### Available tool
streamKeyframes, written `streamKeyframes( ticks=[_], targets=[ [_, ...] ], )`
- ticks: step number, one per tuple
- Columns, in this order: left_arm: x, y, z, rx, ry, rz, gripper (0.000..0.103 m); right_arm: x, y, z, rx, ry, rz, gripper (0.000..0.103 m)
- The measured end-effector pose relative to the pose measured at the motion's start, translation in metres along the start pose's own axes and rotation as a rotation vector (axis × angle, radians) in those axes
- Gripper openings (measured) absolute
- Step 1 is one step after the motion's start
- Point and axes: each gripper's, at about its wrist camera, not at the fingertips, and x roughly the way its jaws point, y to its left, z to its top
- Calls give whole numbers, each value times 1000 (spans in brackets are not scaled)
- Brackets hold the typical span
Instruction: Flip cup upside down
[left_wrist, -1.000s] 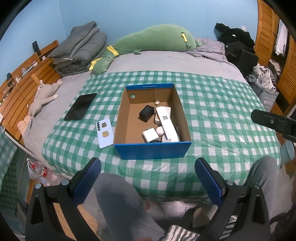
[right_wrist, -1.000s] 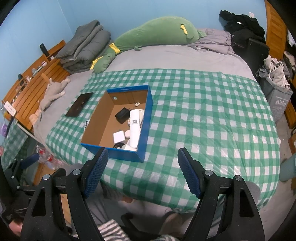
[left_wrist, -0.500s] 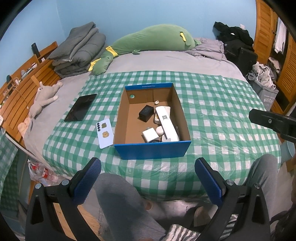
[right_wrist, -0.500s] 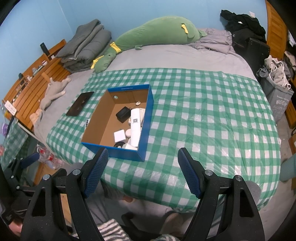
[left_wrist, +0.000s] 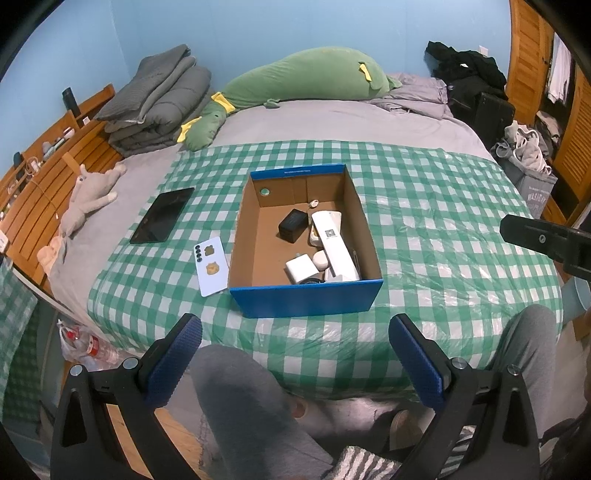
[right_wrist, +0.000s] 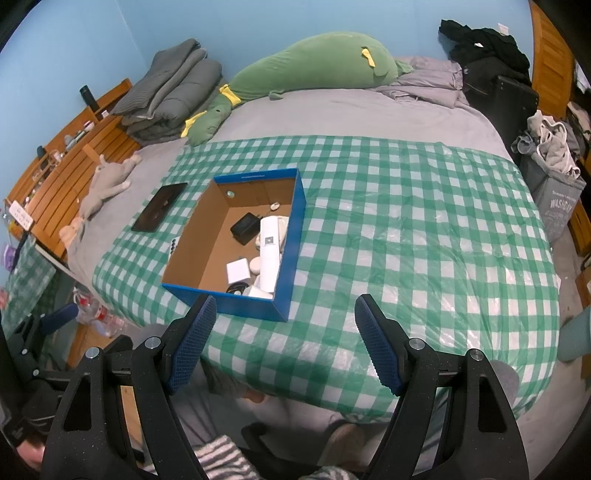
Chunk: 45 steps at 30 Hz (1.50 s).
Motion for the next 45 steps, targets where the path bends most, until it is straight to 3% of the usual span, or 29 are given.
streamKeyframes(
  ticks=[45],
  targets=[
    [-3, 1, 0, 8, 5, 8, 102, 2, 2, -2, 11, 2, -4, 77]
  ],
)
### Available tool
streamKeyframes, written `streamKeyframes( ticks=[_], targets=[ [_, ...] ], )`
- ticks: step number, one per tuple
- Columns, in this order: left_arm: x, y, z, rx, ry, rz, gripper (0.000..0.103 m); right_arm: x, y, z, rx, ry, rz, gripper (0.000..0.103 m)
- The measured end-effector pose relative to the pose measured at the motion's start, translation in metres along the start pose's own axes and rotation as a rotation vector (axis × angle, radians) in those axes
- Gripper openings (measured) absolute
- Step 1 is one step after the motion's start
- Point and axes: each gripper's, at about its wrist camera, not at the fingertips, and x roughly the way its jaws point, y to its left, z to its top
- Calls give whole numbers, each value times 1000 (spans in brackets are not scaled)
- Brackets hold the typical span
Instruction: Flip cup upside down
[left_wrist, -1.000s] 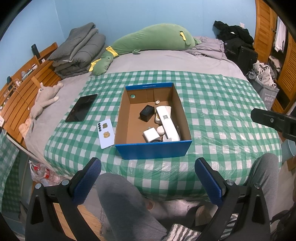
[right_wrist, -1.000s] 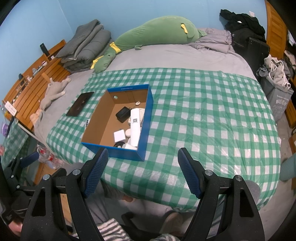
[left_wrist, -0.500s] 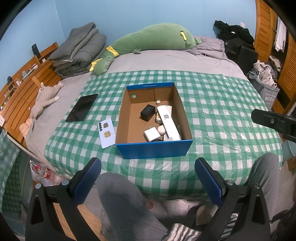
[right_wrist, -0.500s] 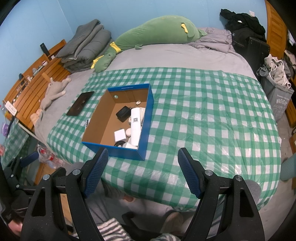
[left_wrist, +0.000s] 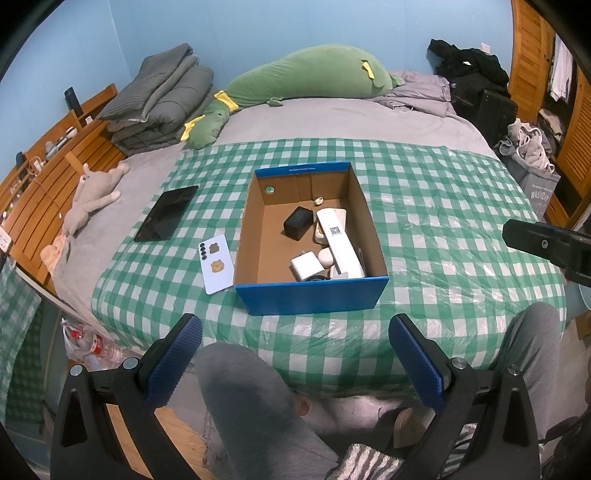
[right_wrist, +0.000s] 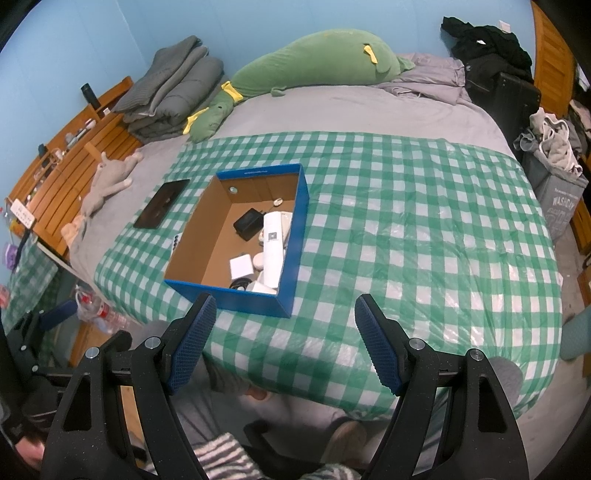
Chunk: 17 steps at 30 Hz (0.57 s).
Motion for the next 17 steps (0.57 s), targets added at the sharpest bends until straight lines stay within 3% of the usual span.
streamKeyframes(
  ticks=[17],
  targets=[
    [-6, 15, -13, 19, -5, 2, 102, -3, 4, -4, 5, 4, -3, 77]
  ],
)
